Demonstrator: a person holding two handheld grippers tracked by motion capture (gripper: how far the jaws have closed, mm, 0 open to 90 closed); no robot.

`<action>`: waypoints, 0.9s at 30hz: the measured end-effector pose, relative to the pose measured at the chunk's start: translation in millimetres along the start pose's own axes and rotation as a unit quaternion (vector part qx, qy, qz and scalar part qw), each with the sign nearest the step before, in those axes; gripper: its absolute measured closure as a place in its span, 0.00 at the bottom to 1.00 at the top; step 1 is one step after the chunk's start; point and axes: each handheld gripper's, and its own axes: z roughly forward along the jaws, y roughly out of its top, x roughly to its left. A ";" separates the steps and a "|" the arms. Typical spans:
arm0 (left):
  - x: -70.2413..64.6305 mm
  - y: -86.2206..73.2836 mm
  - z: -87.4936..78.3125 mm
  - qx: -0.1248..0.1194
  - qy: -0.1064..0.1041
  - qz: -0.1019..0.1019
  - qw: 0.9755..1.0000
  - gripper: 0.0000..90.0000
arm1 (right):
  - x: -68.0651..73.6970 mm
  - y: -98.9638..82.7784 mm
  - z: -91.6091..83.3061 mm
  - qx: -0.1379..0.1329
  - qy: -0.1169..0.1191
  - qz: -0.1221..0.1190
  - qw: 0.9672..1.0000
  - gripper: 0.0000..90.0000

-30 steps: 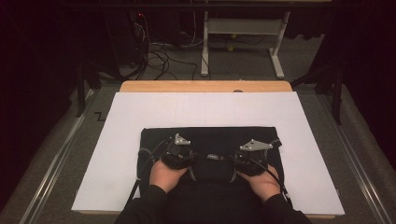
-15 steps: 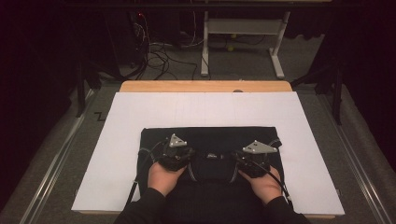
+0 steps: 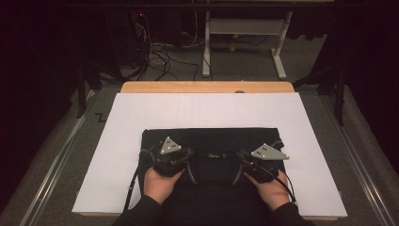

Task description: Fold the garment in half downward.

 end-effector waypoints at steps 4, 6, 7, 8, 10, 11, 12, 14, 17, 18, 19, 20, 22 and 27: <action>-1.7 -4.5 -7.2 -0.007 -0.007 0.002 1.000 0.80 | 3.1 -0.9 -5.9 -0.010 0.002 -0.008 1.000 0.89; -3.2 -6.8 -11.8 -0.010 -0.012 0.005 1.000 0.80 | 5.9 -1.9 -11.1 -0.017 0.004 -0.012 1.000 0.89; -4.6 -7.9 -14.5 -0.012 -0.013 0.007 1.000 0.80 | 9.0 -2.9 -17.2 -0.025 0.007 -0.018 0.999 0.89; -5.9 -9.0 -17.3 -0.014 -0.015 0.011 1.000 0.80 | 9.0 -2.9 -17.2 -0.025 0.007 -0.018 0.999 0.89; -9.6 -11.4 -24.6 -0.020 -0.021 0.016 0.999 0.80 | 14.6 -5.1 -28.6 -0.038 0.012 -0.028 0.999 0.89; -10.9 -12.2 -27.3 -0.023 -0.023 0.018 0.999 0.80 | 15.8 -5.7 -31.3 -0.040 0.014 -0.029 0.999 0.89; -12.9 -13.5 -31.0 -0.026 -0.025 0.022 0.999 0.80 | 15.8 -5.7 -31.3 -0.040 0.014 -0.029 0.999 0.89; -16.5 -17.4 -37.7 -0.031 -0.030 0.028 0.999 0.80 | 18.4 -7.7 -38.9 -0.048 0.018 -0.032 0.998 0.89; -21.9 -24.6 -44.4 -0.033 -0.037 0.032 0.998 0.80 | 22.0 -11.2 -49.1 -0.057 0.028 -0.031 0.998 0.90; -25.8 -26.9 -48.2 -0.035 -0.038 0.034 0.998 0.80 | 25.9 -13.6 -56.6 -0.061 0.033 -0.033 0.997 0.90; -27.8 -27.7 -50.3 -0.037 -0.040 0.034 0.998 0.80 | 27.1 -14.3 -59.0 -0.063 0.035 -0.033 0.997 0.90; -27.8 -27.7 -50.3 -0.037 -0.040 0.034 0.998 0.80 | 27.1 -14.3 -59.0 -0.063 0.035 -0.033 0.997 0.90; -31.6 -28.9 -54.8 -0.041 -0.043 0.037 0.998 0.80 | 31.3 -17.4 -68.1 -0.069 0.040 -0.034 0.996 0.90; -40.0 -37.1 -65.7 -0.041 -0.050 0.045 0.997 0.80 | 35.4 -22.6 -77.7 -0.073 0.052 -0.034 0.995 0.89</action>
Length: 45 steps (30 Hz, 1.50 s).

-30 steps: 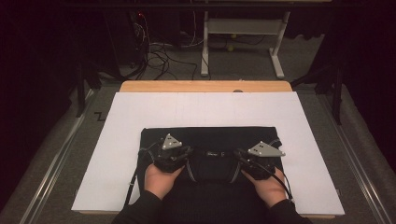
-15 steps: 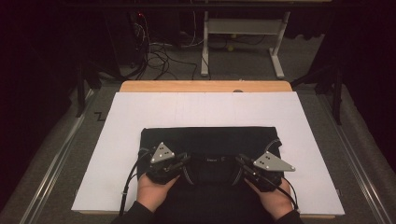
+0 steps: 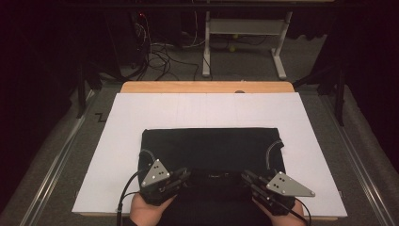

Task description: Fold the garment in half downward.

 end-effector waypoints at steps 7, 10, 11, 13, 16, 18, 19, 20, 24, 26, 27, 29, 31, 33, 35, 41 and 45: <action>-11.4 -17.7 -3.9 0.019 -0.003 0.006 1.000 0.80 | 11.7 -12.6 -10.6 0.013 0.022 -0.002 1.000 0.89; -15.4 -22.7 -5.1 0.024 -0.009 0.005 1.000 0.80 | 13.6 -15.0 -13.0 0.016 0.023 -0.004 1.000 0.88; -17.2 -24.9 -5.4 0.027 -0.011 0.007 1.000 0.79 | 14.3 -16.2 -14.1 0.017 0.024 -0.003 1.000 0.88; -21.0 -29.8 -6.1 0.032 -0.011 0.008 0.999 0.79 | 15.8 -19.2 -15.6 0.023 0.026 -0.002 0.999 0.88; -24.8 -35.2 -7.8 0.037 -0.016 0.009 0.999 0.79 | 18.3 -24.0 -17.7 0.033 0.033 -0.002 0.999 0.87; -25.8 -37.1 -8.8 0.040 -0.019 0.011 0.999 0.78 | 19.9 -27.7 -20.2 0.037 0.040 0.002 0.999 0.87; -26.1 -37.2 -9.3 0.039 -0.020 0.012 0.999 0.78 | 19.9 -27.7 -20.2 0.037 0.040 0.002 0.999 0.87; -26.3 -36.9 -10.5 0.037 -0.020 0.011 0.999 0.77 | 20.4 -28.4 -21.1 0.037 0.042 0.003 0.998 0.86; -28.4 -36.5 -16.0 0.029 -0.025 0.012 0.999 0.75 | 21.3 -30.5 -25.6 0.039 0.044 0.002 0.998 0.86; -29.9 -37.3 -17.8 0.029 -0.026 0.015 0.999 0.75 | 20.9 -31.8 -26.9 0.040 0.046 0.005 0.998 0.85; -30.3 -37.7 -18.3 0.030 -0.027 0.014 0.999 0.75 | 20.7 -32.3 -27.3 0.040 0.047 0.006 0.998 0.85; -30.7 -39.1 -19.1 0.031 -0.027 0.014 0.999 0.75 | 20.8 -32.8 -28.7 0.039 0.050 0.009 0.998 0.81; -30.6 -40.3 -19.9 0.033 -0.028 0.011 0.999 0.75 | 21.1 -32.8 -29.3 0.037 0.050 0.009 0.998 0.80; -30.1 -41.1 -21.3 0.031 -0.028 0.007 0.999 0.72 | 20.7 -32.2 -31.9 0.027 0.046 0.010 0.998 0.74; -29.7 -40.8 -23.5 0.028 -0.028 0.006 0.999 0.72 | 20.1 -31.8 -32.2 0.025 0.044 0.013 0.999 0.72; -22.6 -40.4 -24.5 0.023 -0.015 0.001 1.000 0.65 | 15.3 -31.1 -28.2 0.023 0.032 0.020 0.999 0.59; -12.2 -41.1 -20.1 0.027 -0.002 0.003 1.000 0.61 | 10.5 -31.2 -24.6 0.025 0.026 0.021 0.999 0.57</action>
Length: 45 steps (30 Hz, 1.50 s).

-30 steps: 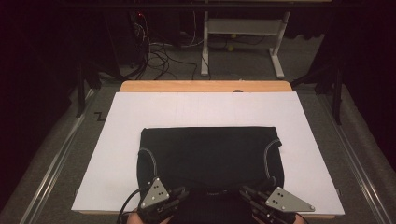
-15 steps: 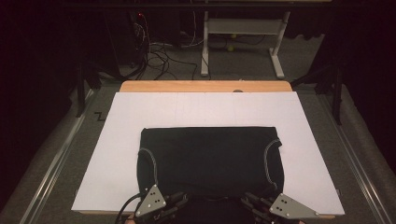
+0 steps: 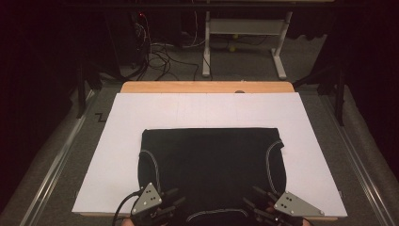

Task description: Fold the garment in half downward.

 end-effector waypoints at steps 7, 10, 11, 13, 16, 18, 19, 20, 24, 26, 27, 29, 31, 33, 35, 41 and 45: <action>24.0 -1.9 5.6 0.004 0.017 -0.022 1.000 0.55 | -16.0 -1.8 6.5 0.001 -0.021 0.017 1.000 0.50; 30.5 -1.9 3.7 -0.004 0.025 -0.030 0.999 0.50 | -22.2 -2.2 7.1 -0.003 -0.033 0.025 0.999 0.46; 32.4 -1.6 2.8 -0.005 0.025 -0.028 0.999 0.49 | -24.0 -2.1 7.0 -0.005 -0.038 0.026 0.999 0.44; 35.6 -0.9 1.5 -0.012 0.029 -0.026 0.999 0.46 | -27.4 -1.6 6.5 -0.011 -0.046 0.029 0.998 0.41; 42.6 -0.1 0.0 -0.021 0.037 -0.024 0.999 0.38 | -35.4 -0.6 5.5 -0.020 -0.065 0.036 0.997 0.35; 48.0 0.2 -1.6 -0.031 0.043 -0.024 0.998 0.36 | -37.8 -0.4 5.0 -0.023 -0.070 0.038 0.997 0.33; 51.0 0.2 -2.3 -0.034 0.047 -0.024 0.998 0.34 | -40.3 -0.4 4.7 -0.027 -0.076 0.040 0.996 0.31; 54.0 0.0 -3.0 -0.037 0.049 -0.026 0.998 0.32 | -43.3 -0.4 4.2 -0.028 -0.083 0.042 0.995 0.29; 65.5 -0.4 -4.5 -0.038 0.062 -0.041 0.997 0.20 | -54.8 -1.3 2.2 -0.035 -0.097 0.059 0.993 0.18; 71.9 -0.1 -7.0 -0.047 0.070 -0.049 0.995 0.15 | -59.7 -2.2 3.1 -0.030 -0.101 0.069 0.992 0.13; 73.8 0.1 -8.1 -0.051 0.073 -0.050 0.995 0.14 | -62.4 -2.9 3.9 -0.029 -0.103 0.069 0.992 0.10; 78.4 0.9 -11.1 -0.060 0.079 -0.049 0.994 0.13 | -65.1 -2.9 5.1 -0.026 -0.108 0.071 0.991 0.05; 83.9 1.8 -13.1 -0.062 0.077 -0.054 0.994 0.08 | -67.7 -1.4 5.2 -0.028 -0.114 0.070 0.991 0.00; 88.9 1.5 -13.5 -0.062 0.075 -0.060 0.993 0.00 | -69.1 0.8 5.7 -0.034 -0.118 0.070 0.990 0.00; 92.1 1.6 -14.5 -0.063 0.080 -0.062 0.993 0.00 | -69.0 1.6 6.6 -0.034 -0.120 0.069 0.990 0.00; 105.3 7.0 -18.2 -0.065 0.093 -0.065 0.991 0.00 | -64.6 12.0 14.5 -0.044 -0.106 0.064 0.991 0.00; 120.3 10.3 -17.4 -0.062 0.098 -0.077 0.990 0.00 | -55.9 21.3 23.1 -0.046 -0.099 0.046 0.993 0.00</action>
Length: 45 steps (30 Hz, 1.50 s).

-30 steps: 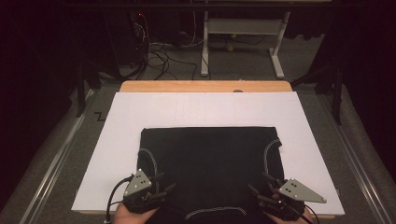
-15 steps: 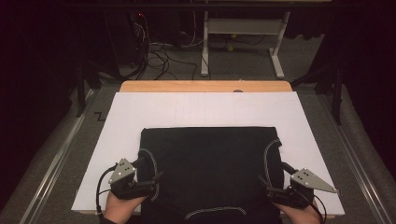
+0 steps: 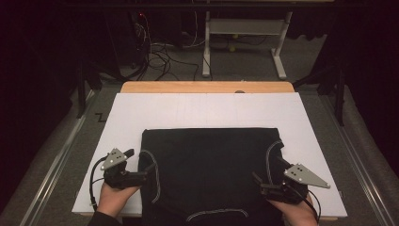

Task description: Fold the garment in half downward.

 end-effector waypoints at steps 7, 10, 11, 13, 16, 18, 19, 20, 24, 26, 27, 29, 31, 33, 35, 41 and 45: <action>17.7 15.2 9.2 -0.007 0.003 -0.010 1.000 0.00 | 18.2 11.9 14.8 -0.006 0.011 -0.018 1.000 0.00; 21.8 24.4 12.1 -0.011 -0.002 -0.015 1.000 0.00 | 28.1 17.6 25.6 -0.005 0.023 -0.021 1.000 0.00; 22.8 28.2 13.2 -0.012 -0.003 -0.014 1.000 0.00 | 30.2 18.8 28.5 -0.005 0.025 -0.022 0.999 0.00; 24.7 35.5 15.0 -0.014 0.000 -0.011 1.000 0.00 | 36.6 22.3 35.9 -0.004 0.031 -0.024 0.999 0.00; 26.4 44.4 18.7 -0.019 -0.003 -0.008 1.000 0.00 | 47.1 28.4 45.7 -0.007 0.040 -0.028 0.999 0.00; 26.8 48.9 22.6 -0.015 -0.003 -0.003 1.000 0.00 | 54.9 32.1 52.1 -0.006 0.046 -0.032 0.998 0.00; 26.9 50.9 24.4 -0.012 -0.003 0.000 1.000 0.00 | 58.7 33.6 55.3 -0.006 0.050 -0.035 0.998 0.00; 26.9 52.6 26.0 -0.011 -0.005 0.001 1.000 0.00 | 62.7 35.1 58.2 -0.005 0.055 -0.038 0.998 0.00; 29.0 59.0 29.2 -0.018 -0.010 0.003 1.000 0.00 | 78.7 39.0 68.7 -0.001 0.072 -0.047 0.996 0.00; 30.6 61.9 30.1 -0.022 -0.012 0.002 1.000 0.00 | 86.3 40.2 73.0 0.000 0.080 -0.051 0.995 0.00; 31.6 63.4 30.7 -0.022 -0.014 0.002 1.000 0.00 | 90.1 40.5 74.9 0.001 0.083 -0.052 0.995 0.00; 34.5 66.3 32.1 -0.022 -0.015 0.006 1.000 0.00 | 97.4 40.9 78.3 0.002 0.090 -0.057 0.994 0.00; 36.3 68.4 33.7 -0.019 -0.012 0.011 1.000 0.00 | 104.3 41.4 80.8 0.004 0.097 -0.060 0.993 0.00; 38.3 70.8 36.6 -0.014 -0.014 0.013 1.000 0.00 | 111.1 42.0 82.9 0.006 0.104 -0.061 0.993 0.00; 38.8 73.3 39.3 -0.010 -0.015 0.020 1.000 0.00 | 117.8 42.1 84.5 0.005 0.111 -0.060 0.992 0.00; 42.3 80.1 46.6 -0.010 -0.021 0.009 1.000 0.00 | 136.6 39.8 87.9 0.009 0.129 -0.069 0.989 0.00; 44.3 81.7 50.1 -0.006 -0.024 0.004 1.000 0.00 | 146.6 38.7 87.7 0.009 0.137 -0.070 0.988 0.00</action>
